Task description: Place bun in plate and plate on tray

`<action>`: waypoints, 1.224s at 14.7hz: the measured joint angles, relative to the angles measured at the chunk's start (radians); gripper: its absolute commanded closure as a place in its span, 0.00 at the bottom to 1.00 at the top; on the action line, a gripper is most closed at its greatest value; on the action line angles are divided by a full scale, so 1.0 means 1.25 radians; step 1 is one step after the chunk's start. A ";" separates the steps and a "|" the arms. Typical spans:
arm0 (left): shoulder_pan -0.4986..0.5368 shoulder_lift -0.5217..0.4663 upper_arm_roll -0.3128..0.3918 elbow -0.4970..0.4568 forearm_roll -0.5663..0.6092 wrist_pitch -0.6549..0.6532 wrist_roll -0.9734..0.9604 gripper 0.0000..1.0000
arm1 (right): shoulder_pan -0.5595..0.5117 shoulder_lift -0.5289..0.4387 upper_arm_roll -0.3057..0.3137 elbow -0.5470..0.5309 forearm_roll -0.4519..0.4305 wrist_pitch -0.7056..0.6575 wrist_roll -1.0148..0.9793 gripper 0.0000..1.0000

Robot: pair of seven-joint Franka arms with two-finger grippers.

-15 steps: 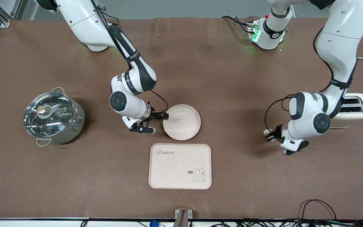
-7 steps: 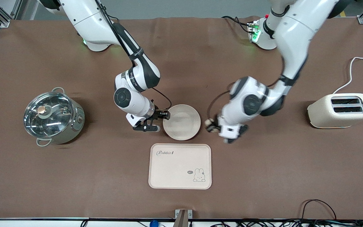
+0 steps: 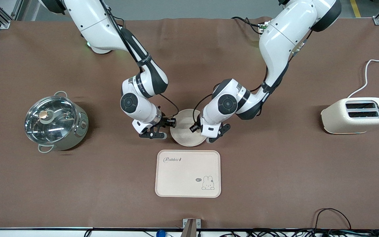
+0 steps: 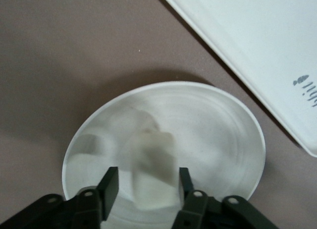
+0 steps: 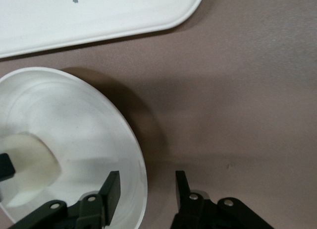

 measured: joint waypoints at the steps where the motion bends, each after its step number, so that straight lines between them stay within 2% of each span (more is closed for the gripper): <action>1: 0.000 0.000 0.001 0.005 0.000 0.000 -0.001 0.00 | 0.006 0.005 0.000 0.000 0.000 0.011 0.000 0.67; 3: 0.002 -0.006 0.002 0.020 0.000 0.000 -0.004 0.00 | 0.016 0.010 0.000 0.000 0.000 0.025 0.000 0.84; 6: 0.022 -0.069 0.014 0.045 0.000 -0.046 -0.013 0.00 | 0.018 0.012 -0.001 0.000 0.000 0.031 0.000 0.96; 9: 0.096 -0.209 0.021 0.059 0.025 -0.150 -0.002 0.00 | 0.018 0.016 -0.001 0.000 0.000 0.047 0.000 0.99; 12: 0.180 -0.350 0.024 0.058 0.048 -0.314 0.121 0.00 | 0.018 0.014 0.000 0.005 0.000 0.051 0.000 0.99; 14: 0.243 -0.416 0.026 0.064 0.049 -0.434 0.235 0.00 | 0.018 0.010 0.004 0.018 0.008 0.058 0.001 0.99; 18: 0.350 -0.498 0.029 0.116 0.050 -0.633 0.471 0.00 | 0.008 0.007 0.001 0.089 0.077 0.066 0.002 0.99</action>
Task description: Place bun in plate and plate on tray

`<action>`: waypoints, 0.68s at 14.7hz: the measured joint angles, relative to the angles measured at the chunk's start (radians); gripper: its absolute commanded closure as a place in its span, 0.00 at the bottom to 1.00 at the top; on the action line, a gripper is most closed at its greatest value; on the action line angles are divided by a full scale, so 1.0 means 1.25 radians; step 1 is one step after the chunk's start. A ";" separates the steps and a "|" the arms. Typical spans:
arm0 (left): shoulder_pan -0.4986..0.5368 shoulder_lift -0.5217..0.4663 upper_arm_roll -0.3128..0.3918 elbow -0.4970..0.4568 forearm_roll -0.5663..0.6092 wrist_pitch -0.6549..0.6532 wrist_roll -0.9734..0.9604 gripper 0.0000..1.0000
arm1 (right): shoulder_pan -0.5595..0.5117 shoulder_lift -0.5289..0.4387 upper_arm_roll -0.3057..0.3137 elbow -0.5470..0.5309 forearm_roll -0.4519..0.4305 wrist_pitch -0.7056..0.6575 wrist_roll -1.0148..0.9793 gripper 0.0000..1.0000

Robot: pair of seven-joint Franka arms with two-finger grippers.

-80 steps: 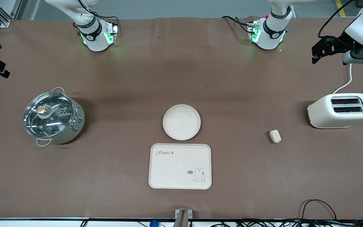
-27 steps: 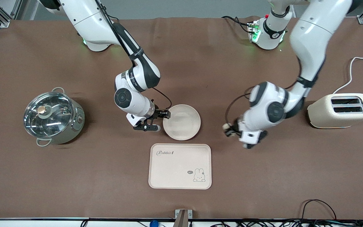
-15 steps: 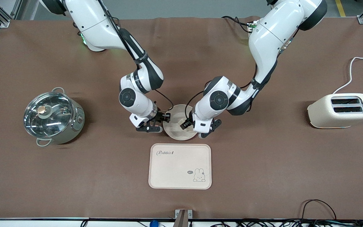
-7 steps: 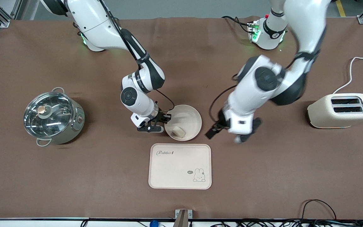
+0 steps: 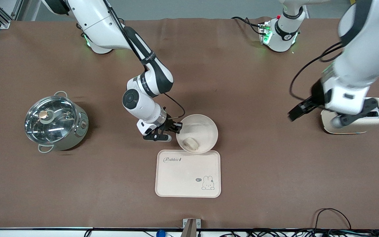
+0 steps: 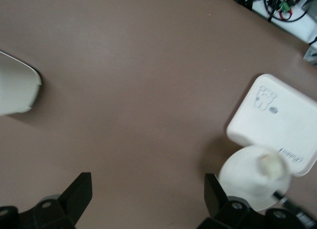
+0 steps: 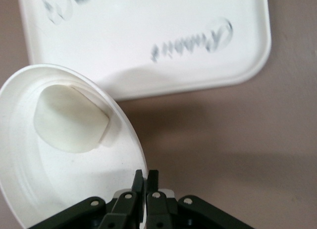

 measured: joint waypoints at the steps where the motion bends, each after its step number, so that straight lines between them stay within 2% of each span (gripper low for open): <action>1: 0.020 -0.021 0.000 0.007 0.000 -0.031 0.052 0.00 | -0.010 0.006 -0.001 0.022 0.004 -0.001 0.001 0.99; 4: 0.057 -0.085 0.007 0.010 0.000 -0.131 0.194 0.00 | -0.054 0.052 -0.002 0.088 0.009 -0.002 0.004 0.99; 5: 0.051 -0.107 0.025 0.006 0.000 -0.152 0.248 0.00 | -0.067 0.071 -0.002 0.111 0.009 -0.003 0.007 0.99; 8: -0.026 -0.182 0.139 -0.057 -0.002 -0.172 0.373 0.00 | -0.081 0.137 -0.010 0.188 0.009 -0.004 0.015 0.99; 10: -0.050 -0.237 0.181 -0.125 -0.011 -0.172 0.433 0.00 | -0.081 0.178 -0.013 0.235 0.009 -0.003 0.019 0.99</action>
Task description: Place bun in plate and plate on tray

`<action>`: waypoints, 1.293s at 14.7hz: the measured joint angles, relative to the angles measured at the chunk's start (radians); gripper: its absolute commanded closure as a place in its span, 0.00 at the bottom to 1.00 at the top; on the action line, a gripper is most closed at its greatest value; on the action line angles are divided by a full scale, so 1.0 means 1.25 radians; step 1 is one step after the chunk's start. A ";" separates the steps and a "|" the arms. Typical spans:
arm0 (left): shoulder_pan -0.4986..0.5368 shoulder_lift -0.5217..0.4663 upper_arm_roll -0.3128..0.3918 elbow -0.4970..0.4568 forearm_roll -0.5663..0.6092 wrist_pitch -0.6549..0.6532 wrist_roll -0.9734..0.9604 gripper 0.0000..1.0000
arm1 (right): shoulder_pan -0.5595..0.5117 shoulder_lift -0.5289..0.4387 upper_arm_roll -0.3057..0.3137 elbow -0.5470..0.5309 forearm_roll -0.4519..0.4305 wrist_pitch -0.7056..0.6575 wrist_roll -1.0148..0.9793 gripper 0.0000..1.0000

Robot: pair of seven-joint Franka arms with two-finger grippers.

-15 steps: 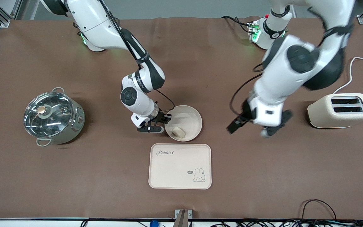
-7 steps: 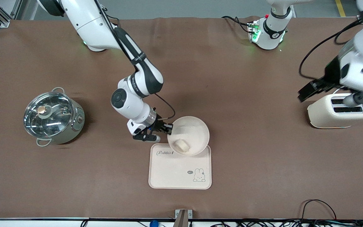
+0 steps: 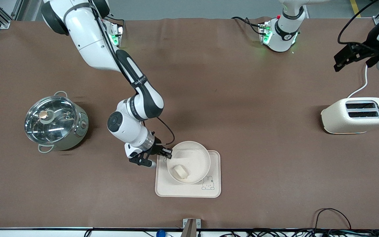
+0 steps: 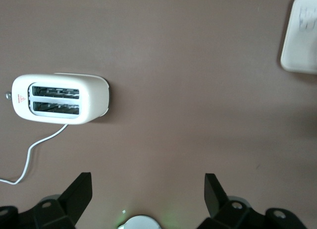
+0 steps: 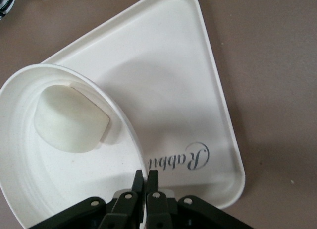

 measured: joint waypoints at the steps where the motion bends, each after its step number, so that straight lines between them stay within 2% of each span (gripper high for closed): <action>1: -0.005 -0.022 0.009 -0.028 -0.008 0.000 0.020 0.00 | 0.000 0.018 0.000 0.019 0.000 0.002 0.001 0.99; 3: -0.009 -0.050 0.016 -0.063 -0.017 0.001 0.039 0.00 | -0.001 0.045 -0.002 0.053 0.000 0.002 0.004 0.99; 7: -0.011 -0.052 0.018 -0.071 -0.018 0.003 0.079 0.00 | -0.026 0.075 -0.007 0.078 0.000 0.003 0.005 0.98; 8: -0.011 -0.052 0.019 -0.071 -0.018 0.003 0.083 0.00 | -0.033 0.079 -0.007 0.081 0.000 0.003 0.005 0.83; 9: -0.011 -0.052 0.019 -0.071 -0.018 0.004 0.085 0.00 | -0.037 0.082 -0.007 0.083 0.000 0.003 0.005 0.63; 12: -0.011 -0.052 0.020 -0.071 -0.018 0.004 0.085 0.00 | -0.037 0.082 -0.006 0.087 0.000 0.009 0.005 0.11; 13: -0.011 -0.052 0.020 -0.071 -0.018 0.004 0.085 0.00 | -0.035 0.082 -0.004 0.089 0.000 0.023 0.005 0.00; 17: -0.011 -0.049 0.020 -0.072 -0.018 0.004 0.085 0.00 | -0.005 0.076 0.001 0.102 0.001 0.064 0.020 0.00; 19: -0.011 -0.049 0.020 -0.073 -0.018 0.004 0.085 0.00 | 0.006 0.045 -0.015 0.102 0.001 0.011 0.037 0.00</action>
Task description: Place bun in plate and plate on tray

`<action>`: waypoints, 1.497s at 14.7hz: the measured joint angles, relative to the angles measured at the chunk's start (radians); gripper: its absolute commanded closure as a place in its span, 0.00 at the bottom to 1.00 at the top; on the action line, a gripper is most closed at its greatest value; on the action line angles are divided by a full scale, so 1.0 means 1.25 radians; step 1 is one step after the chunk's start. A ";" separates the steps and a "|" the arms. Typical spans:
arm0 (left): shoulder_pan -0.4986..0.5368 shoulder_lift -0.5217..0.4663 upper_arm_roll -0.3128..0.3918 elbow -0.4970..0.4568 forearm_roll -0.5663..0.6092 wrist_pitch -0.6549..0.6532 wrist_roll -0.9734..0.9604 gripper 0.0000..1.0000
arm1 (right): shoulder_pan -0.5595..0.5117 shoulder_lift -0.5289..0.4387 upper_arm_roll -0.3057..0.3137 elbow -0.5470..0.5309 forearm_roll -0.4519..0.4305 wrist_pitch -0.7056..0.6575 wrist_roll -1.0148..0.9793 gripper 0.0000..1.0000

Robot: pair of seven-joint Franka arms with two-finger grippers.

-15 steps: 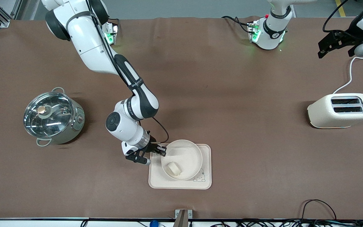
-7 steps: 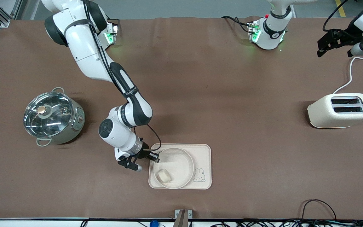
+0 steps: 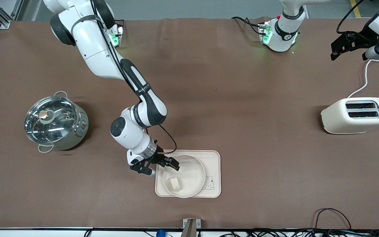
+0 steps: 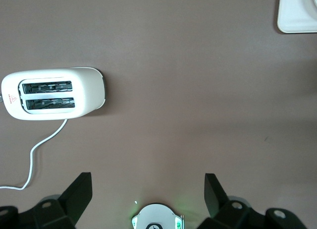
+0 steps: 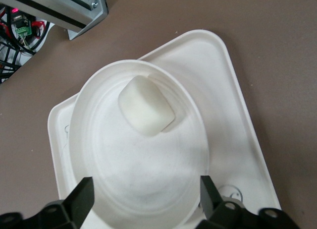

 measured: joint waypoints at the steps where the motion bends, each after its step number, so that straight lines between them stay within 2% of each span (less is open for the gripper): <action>1: 0.000 0.000 0.000 0.000 0.000 0.000 0.000 0.00 | 0.007 -0.023 -0.026 -0.002 0.000 -0.048 0.006 0.00; 3: -0.001 0.000 0.000 -0.001 -0.007 0.001 0.000 0.00 | 0.040 -0.071 -0.106 -0.003 0.000 -0.156 0.017 0.00; 5: -0.001 0.000 0.000 -0.001 -0.011 0.002 0.000 0.00 | 0.073 -0.099 -0.170 -0.006 0.000 -0.215 0.025 0.00; 7: -0.001 0.000 0.000 -0.001 -0.013 0.004 0.000 0.00 | 0.088 -0.114 -0.202 -0.007 -0.027 -0.269 0.026 0.00; 9: -0.001 0.000 0.000 0.000 -0.013 0.005 0.000 0.00 | 0.090 -0.142 -0.229 -0.007 -0.105 -0.356 0.030 0.00; 12: -0.001 0.000 0.001 0.000 -0.013 0.008 0.000 0.00 | 0.082 -0.244 -0.266 -0.017 -0.183 -0.516 0.031 0.00; 15: -0.001 0.000 0.001 0.002 -0.013 0.012 0.001 0.00 | 0.077 -0.420 -0.276 -0.071 -0.301 -0.668 0.031 0.00; 18: -0.002 0.000 0.001 0.002 -0.013 0.014 0.001 0.00 | 0.080 -0.593 -0.272 -0.146 -0.373 -0.782 0.019 0.00; 20: -0.006 0.000 0.000 0.003 -0.013 0.014 0.001 0.00 | 0.077 -0.660 -0.274 -0.175 -0.395 -0.824 -0.005 0.00; 22: -0.007 0.000 0.000 0.003 -0.013 0.014 0.001 0.00 | 0.054 -0.694 -0.279 -0.186 -0.407 -0.842 -0.047 0.00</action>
